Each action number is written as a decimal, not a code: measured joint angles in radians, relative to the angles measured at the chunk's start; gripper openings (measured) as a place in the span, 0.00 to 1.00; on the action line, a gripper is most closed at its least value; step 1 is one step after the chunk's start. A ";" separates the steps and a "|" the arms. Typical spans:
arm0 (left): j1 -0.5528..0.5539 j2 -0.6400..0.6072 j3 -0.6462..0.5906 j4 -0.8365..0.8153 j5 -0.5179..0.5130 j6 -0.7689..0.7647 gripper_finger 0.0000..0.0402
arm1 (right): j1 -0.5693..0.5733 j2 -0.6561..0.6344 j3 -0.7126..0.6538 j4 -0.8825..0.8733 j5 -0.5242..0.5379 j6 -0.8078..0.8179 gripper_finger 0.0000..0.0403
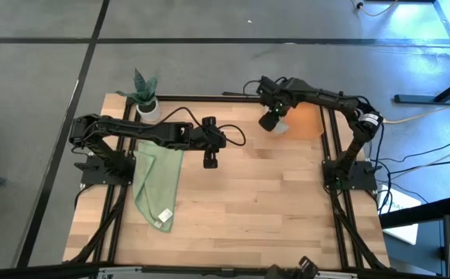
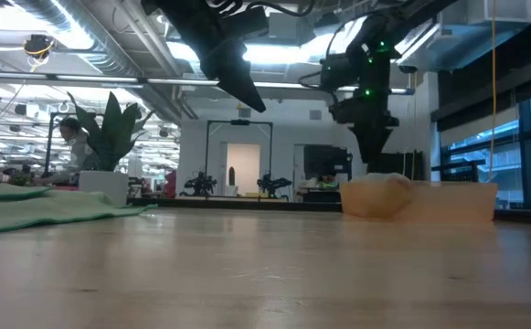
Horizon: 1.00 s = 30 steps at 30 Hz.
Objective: Roll microfiber towels into tight, uniform cylinder then place into a basket
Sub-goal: Put the gray microfiber towel into the orange bin
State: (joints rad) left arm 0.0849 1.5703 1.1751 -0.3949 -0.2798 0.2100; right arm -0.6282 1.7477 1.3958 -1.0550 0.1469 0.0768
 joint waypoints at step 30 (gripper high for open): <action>0.000 0.000 0.000 0.000 0.000 -0.026 0.03 | -0.093 0.044 -0.181 0.311 -0.067 -0.007 0.40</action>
State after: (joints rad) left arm 0.0849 1.5703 1.1751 -0.3950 -0.2798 0.1841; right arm -0.7216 1.7919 1.2143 -0.7437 0.0795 0.0700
